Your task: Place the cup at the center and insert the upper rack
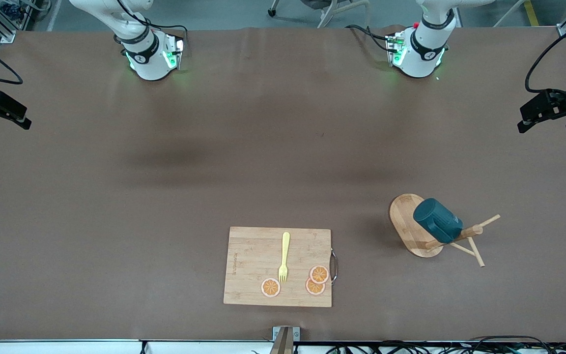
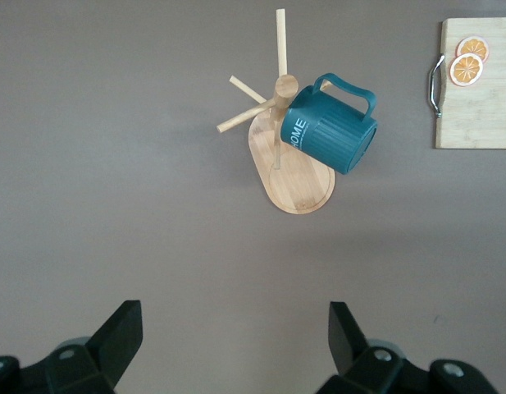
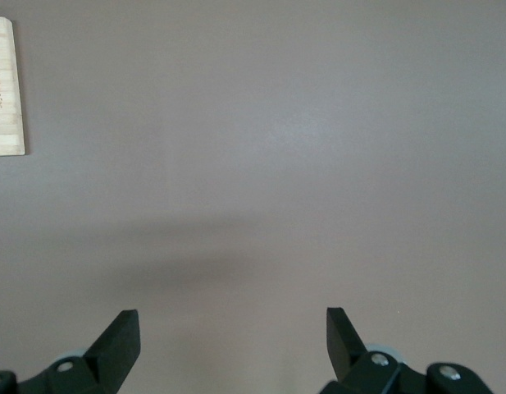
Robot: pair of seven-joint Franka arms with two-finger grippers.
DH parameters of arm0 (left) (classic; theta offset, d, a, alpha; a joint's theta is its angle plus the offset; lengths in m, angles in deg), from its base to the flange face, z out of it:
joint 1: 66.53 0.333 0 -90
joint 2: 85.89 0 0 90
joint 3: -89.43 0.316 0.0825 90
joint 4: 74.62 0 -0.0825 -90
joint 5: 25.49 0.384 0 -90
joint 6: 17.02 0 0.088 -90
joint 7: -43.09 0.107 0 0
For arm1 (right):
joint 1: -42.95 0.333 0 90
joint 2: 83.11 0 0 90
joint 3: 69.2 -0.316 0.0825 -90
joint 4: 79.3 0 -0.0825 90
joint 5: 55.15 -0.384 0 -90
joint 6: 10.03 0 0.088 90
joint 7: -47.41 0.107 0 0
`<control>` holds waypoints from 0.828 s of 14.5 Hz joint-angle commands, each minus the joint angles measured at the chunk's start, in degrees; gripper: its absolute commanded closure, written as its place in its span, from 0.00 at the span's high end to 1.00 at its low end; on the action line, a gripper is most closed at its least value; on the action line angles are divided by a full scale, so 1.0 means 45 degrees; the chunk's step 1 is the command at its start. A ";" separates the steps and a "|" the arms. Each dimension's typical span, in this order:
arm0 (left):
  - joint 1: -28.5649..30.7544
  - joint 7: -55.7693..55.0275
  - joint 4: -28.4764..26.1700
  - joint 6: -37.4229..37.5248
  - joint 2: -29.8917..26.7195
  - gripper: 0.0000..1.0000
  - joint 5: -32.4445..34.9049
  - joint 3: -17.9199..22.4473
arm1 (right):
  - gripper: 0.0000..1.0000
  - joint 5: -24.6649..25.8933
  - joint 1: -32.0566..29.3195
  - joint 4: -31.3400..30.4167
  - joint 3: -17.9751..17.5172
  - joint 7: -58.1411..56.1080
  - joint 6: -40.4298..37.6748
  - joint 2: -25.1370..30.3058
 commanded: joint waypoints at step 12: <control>0.0055 -0.0071 -0.0002 0.0183 -0.0084 1.00 -0.0626 0.0039 | 1.00 0.0108 -0.0212 -0.0155 -0.0059 0.0106 0.0012 0.0143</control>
